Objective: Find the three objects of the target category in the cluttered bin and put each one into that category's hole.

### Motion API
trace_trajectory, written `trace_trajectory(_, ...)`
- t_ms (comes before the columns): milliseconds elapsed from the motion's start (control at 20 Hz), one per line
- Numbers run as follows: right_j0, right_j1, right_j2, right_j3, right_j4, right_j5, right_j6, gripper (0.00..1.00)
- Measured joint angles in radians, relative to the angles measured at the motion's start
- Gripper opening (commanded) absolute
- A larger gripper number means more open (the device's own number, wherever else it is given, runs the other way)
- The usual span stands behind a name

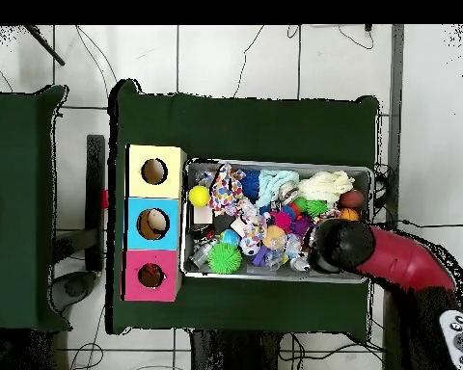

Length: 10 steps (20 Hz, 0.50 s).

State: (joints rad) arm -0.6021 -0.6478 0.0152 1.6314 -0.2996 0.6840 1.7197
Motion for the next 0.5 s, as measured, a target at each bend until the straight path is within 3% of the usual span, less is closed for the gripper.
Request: trace_trajectory(500,-0.114,0.074,0.130,-0.151,-0.104,0.000,-0.122,1.00)
